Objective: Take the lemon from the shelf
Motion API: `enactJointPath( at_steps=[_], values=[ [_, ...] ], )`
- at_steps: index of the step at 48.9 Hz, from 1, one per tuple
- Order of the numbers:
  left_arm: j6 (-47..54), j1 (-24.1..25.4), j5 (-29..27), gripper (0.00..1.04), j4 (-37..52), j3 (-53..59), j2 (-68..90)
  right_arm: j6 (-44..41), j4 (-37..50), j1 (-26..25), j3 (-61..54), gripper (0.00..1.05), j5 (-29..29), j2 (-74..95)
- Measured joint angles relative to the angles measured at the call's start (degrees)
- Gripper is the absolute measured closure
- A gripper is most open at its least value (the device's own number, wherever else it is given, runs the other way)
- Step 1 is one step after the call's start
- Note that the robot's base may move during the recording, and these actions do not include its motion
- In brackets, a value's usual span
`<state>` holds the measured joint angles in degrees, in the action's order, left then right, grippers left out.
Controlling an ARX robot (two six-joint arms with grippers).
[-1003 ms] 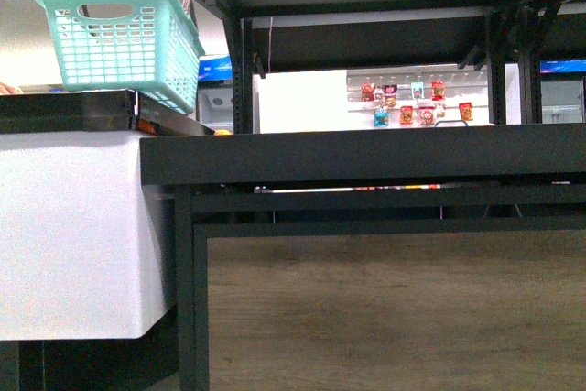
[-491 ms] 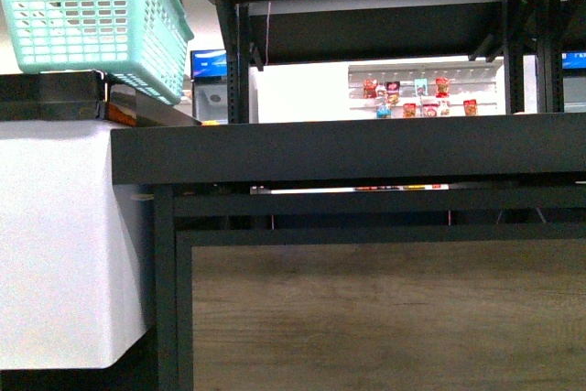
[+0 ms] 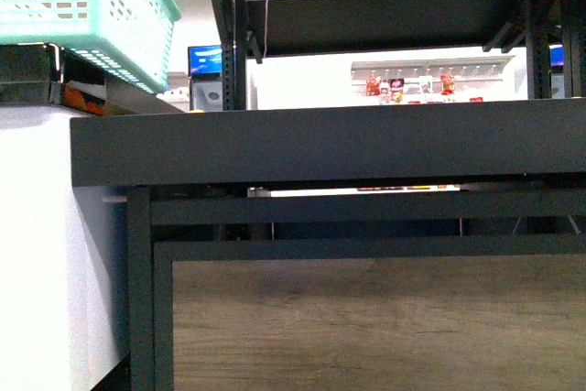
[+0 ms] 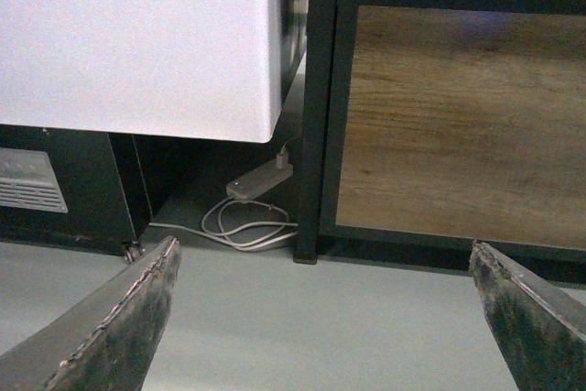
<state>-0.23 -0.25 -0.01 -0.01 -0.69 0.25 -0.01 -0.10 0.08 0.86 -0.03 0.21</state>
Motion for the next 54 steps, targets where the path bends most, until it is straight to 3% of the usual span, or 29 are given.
enactJointPath(
  at_steps=[54],
  values=[
    [0.0, 0.0, 0.0, 0.08, 0.0, 0.0, 0.0, 0.0, 0.0, 0.0, 0.0, 0.08, 0.0, 0.0]
  ],
)
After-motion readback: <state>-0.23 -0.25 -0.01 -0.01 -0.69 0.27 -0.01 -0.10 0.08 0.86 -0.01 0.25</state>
